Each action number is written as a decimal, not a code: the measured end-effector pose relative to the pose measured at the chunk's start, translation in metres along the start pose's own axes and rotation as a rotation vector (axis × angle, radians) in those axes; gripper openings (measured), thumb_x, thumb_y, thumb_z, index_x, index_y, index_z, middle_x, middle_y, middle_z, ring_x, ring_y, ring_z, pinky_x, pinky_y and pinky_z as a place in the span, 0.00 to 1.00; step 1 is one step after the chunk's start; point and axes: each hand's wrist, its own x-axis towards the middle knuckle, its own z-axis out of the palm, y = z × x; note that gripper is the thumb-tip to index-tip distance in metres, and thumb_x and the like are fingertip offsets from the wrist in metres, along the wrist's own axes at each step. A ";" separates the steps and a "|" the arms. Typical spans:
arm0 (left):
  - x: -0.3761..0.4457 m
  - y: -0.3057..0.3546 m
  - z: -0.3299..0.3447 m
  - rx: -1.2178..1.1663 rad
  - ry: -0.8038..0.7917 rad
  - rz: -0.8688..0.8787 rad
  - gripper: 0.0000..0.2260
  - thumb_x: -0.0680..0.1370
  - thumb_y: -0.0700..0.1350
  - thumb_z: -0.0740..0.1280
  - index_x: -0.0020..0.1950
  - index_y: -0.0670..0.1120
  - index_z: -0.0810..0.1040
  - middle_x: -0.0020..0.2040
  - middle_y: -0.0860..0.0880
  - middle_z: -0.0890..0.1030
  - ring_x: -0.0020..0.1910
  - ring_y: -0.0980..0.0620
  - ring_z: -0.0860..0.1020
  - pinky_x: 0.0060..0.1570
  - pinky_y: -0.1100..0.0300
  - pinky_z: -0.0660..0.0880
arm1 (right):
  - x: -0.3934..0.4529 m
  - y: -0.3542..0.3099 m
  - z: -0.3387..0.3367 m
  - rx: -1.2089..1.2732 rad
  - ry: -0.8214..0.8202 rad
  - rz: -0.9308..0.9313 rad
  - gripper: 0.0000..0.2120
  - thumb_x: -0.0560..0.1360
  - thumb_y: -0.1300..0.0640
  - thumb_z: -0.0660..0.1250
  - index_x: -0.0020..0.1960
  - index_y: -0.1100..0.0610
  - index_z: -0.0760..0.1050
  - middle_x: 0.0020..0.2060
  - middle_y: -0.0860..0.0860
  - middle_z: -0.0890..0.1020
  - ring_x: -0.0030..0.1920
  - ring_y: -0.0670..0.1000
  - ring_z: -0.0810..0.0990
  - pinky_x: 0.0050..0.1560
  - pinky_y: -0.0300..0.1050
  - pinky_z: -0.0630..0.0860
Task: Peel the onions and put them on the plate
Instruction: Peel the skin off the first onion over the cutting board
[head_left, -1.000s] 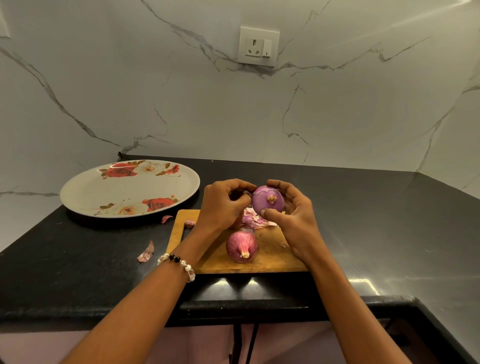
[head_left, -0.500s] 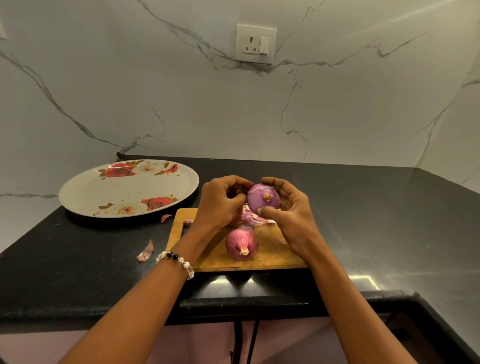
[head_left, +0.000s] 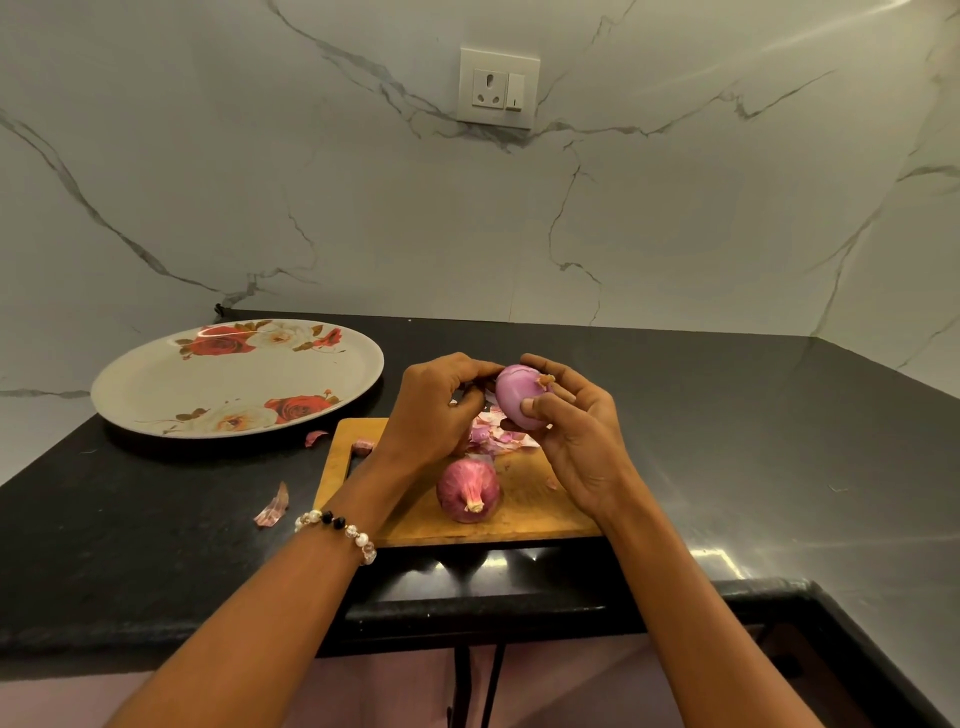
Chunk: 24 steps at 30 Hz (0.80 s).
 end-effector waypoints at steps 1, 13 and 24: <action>0.000 0.000 0.000 0.005 0.002 0.013 0.11 0.75 0.34 0.68 0.57 0.40 0.80 0.49 0.44 0.83 0.45 0.56 0.77 0.49 0.76 0.72 | 0.000 0.000 0.000 0.002 0.005 -0.003 0.19 0.74 0.75 0.65 0.61 0.61 0.77 0.57 0.60 0.80 0.54 0.57 0.83 0.47 0.45 0.82; -0.001 0.007 -0.001 -0.069 0.027 -0.032 0.12 0.75 0.34 0.68 0.58 0.41 0.80 0.50 0.48 0.83 0.46 0.59 0.78 0.50 0.76 0.72 | 0.006 0.008 -0.001 -0.016 0.128 -0.099 0.18 0.74 0.70 0.68 0.62 0.58 0.77 0.60 0.62 0.79 0.58 0.62 0.81 0.55 0.55 0.82; -0.003 0.006 0.001 -0.076 -0.030 -0.142 0.09 0.76 0.40 0.68 0.55 0.43 0.82 0.50 0.49 0.84 0.44 0.60 0.79 0.45 0.76 0.73 | 0.002 0.006 -0.004 -0.187 0.260 -0.134 0.19 0.73 0.69 0.67 0.63 0.58 0.77 0.56 0.54 0.79 0.53 0.53 0.81 0.43 0.41 0.81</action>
